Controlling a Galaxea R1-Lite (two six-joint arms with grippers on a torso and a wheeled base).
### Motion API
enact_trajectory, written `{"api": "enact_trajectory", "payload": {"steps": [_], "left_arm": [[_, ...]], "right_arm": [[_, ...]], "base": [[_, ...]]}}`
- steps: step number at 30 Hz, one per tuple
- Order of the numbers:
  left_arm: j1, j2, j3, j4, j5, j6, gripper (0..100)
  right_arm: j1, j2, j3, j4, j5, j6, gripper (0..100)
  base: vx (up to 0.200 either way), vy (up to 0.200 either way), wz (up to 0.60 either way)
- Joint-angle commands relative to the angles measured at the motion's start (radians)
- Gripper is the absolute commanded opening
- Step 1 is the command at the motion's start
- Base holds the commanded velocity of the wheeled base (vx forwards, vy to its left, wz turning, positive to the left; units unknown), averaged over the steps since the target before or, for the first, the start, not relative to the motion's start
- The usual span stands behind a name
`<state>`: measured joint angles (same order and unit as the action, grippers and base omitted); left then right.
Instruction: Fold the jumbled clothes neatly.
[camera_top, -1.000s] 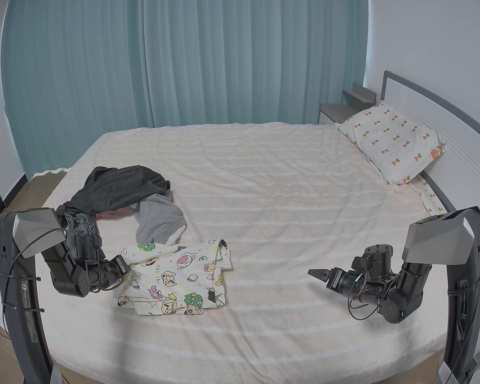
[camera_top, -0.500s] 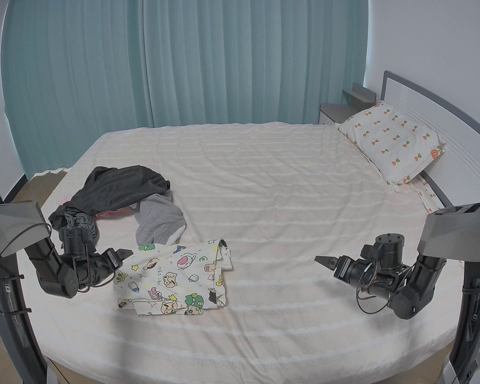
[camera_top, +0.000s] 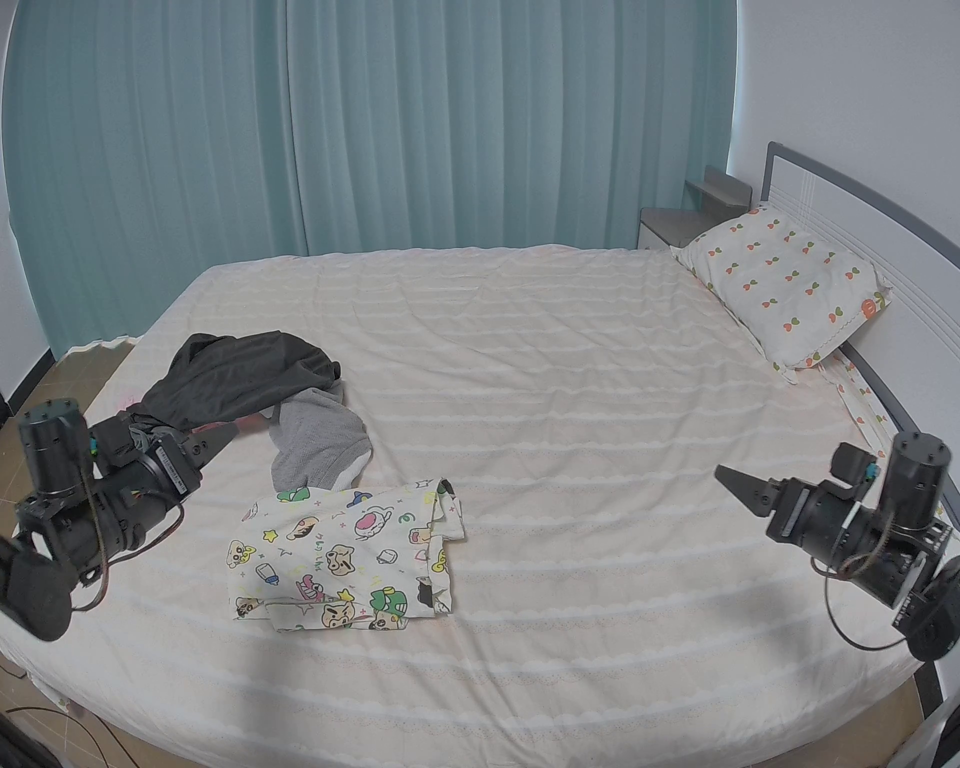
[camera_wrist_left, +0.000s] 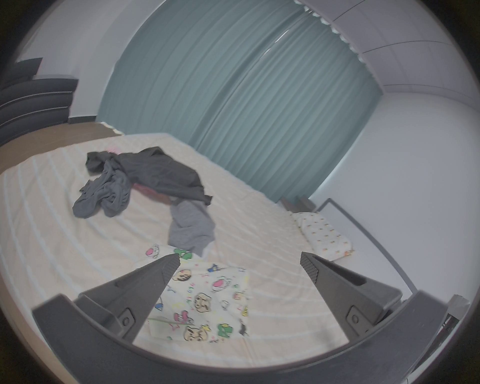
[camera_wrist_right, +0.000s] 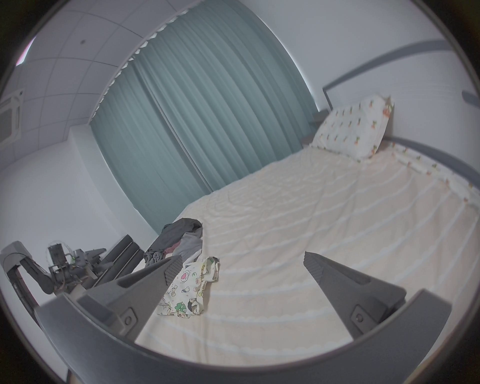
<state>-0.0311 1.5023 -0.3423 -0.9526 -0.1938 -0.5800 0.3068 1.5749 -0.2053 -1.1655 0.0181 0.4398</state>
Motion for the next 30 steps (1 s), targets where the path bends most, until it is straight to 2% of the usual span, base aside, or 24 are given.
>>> {"api": "enact_trajectory", "payload": {"steps": [1,3,6,9,10,11,12,14,17,22,24,26,30], "left_arm": [[-0.122,-0.557,0.232,0.078,0.033,0.022,100],[-0.122,-0.656,0.238,0.176,0.070,0.057,100],[-0.122,-0.901,0.227,0.451,0.166,0.187,100],[-0.119,-1.157,0.217,0.690,0.195,0.355,100],[-0.118,-1.182,0.217,0.713,0.195,0.371,100],[-0.099,-1.301,0.209,0.845,0.214,0.456,100],[-0.089,-1.340,0.203,0.891,0.221,0.482,100],[-0.058,-1.423,0.197,1.012,0.254,0.557,100],[-0.058,-1.418,0.200,1.011,0.295,0.520,100],[-0.058,-1.418,0.290,1.005,0.324,0.511,100],[-0.058,-1.416,0.318,0.971,0.353,0.509,100],[-0.058,-1.416,0.342,0.888,0.352,0.503,100],[-0.058,-1.416,0.342,0.885,0.347,0.503,100]], "right_arm": [[-0.017,-0.555,0.173,0.268,-0.070,-0.141,100],[-0.026,-0.665,0.181,0.392,-0.070,-0.168,100],[-0.046,-0.911,0.155,0.659,-0.072,-0.210,100],[-0.097,-1.116,0.107,0.931,-0.075,-0.253,100],[-0.104,-1.135,0.103,0.955,-0.076,-0.257,100],[-0.158,-1.231,0.084,1.087,-0.084,-0.285,100],[-0.175,-1.256,0.080,1.120,-0.086,-0.293,100],[-0.265,-1.385,0.073,1.241,-0.072,-0.334,100],[-0.341,-1.515,0.093,1.311,-0.056,-0.394,100],[-0.336,-1.510,0.196,1.141,-0.066,-0.397,100],[-0.337,-1.509,0.204,1.121,-0.047,-0.406,100],[-0.336,-1.509,0.204,1.178,-0.018,-0.437,100],[-0.336,-1.507,0.204,1.169,0.016,-0.466,100]], "base": [[0.000,0.000,0.00],[0.000,0.000,0.00],[0.000,0.000,0.00],[0.000,0.000,0.00],[0.000,0.000,0.00],[0.000,0.000,0.00],[0.000,0.000,0.00],[0.000,0.000,0.00],[0.000,0.000,0.00],[0.000,0.000,0.00],[0.000,0.000,0.00],[0.000,0.000,0.00],[0.000,0.000,0.00]]}}
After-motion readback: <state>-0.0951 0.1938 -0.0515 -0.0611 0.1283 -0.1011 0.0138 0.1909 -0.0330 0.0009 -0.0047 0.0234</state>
